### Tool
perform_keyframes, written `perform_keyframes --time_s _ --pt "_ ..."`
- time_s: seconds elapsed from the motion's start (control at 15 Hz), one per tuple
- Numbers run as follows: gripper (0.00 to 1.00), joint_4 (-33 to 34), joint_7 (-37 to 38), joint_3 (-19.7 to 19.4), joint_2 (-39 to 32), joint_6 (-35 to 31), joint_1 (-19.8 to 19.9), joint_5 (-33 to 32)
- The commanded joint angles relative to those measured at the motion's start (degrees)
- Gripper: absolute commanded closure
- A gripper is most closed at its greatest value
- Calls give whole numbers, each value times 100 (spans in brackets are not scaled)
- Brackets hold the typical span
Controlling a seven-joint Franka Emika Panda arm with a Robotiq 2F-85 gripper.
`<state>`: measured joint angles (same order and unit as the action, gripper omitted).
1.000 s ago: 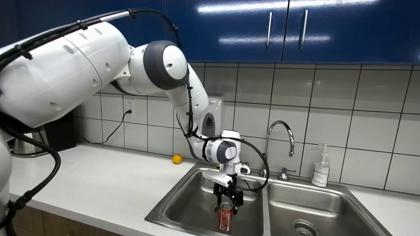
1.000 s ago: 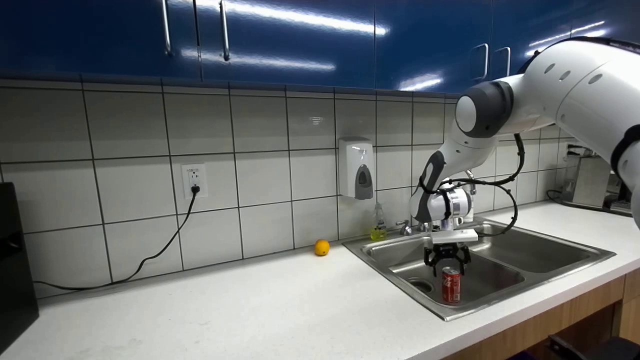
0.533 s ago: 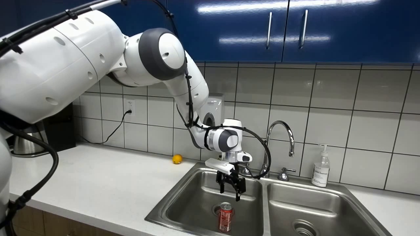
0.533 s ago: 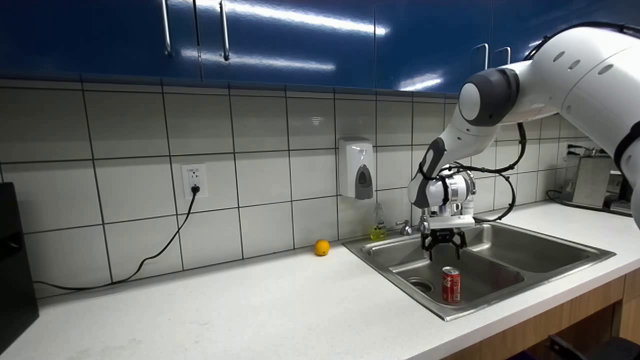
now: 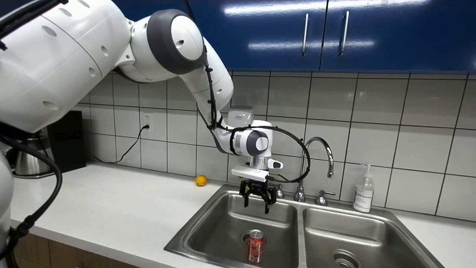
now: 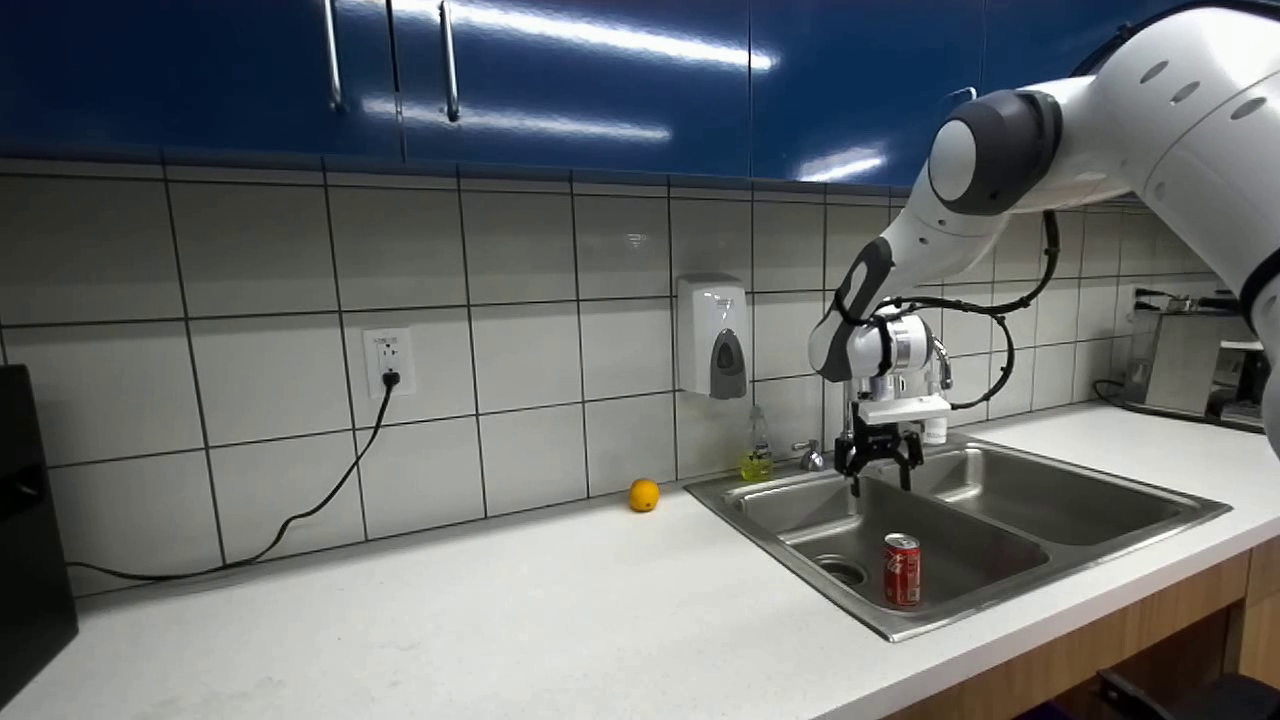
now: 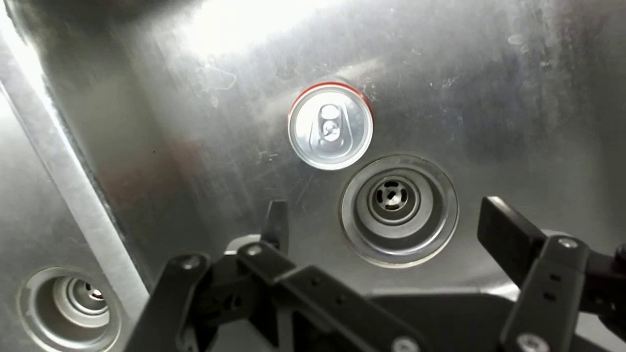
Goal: Put the can in the left sink
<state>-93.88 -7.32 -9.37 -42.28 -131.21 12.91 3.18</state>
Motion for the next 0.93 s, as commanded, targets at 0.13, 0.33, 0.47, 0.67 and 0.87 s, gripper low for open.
perform_keyframes --time_s 0.13,0.33,0.47,0.67,0.87 --pt "0 -662 -579 117 657 467 102 -312" --pt "0 -1237 -703 105 1090 452 58 -421" --pt "0 -1634 -714 73 1400 432 22 -544" --pt "0 -2215 -790 33 1883 500 -12 -790" --pt "0 -2766 -829 24 2385 679 -49 -975"
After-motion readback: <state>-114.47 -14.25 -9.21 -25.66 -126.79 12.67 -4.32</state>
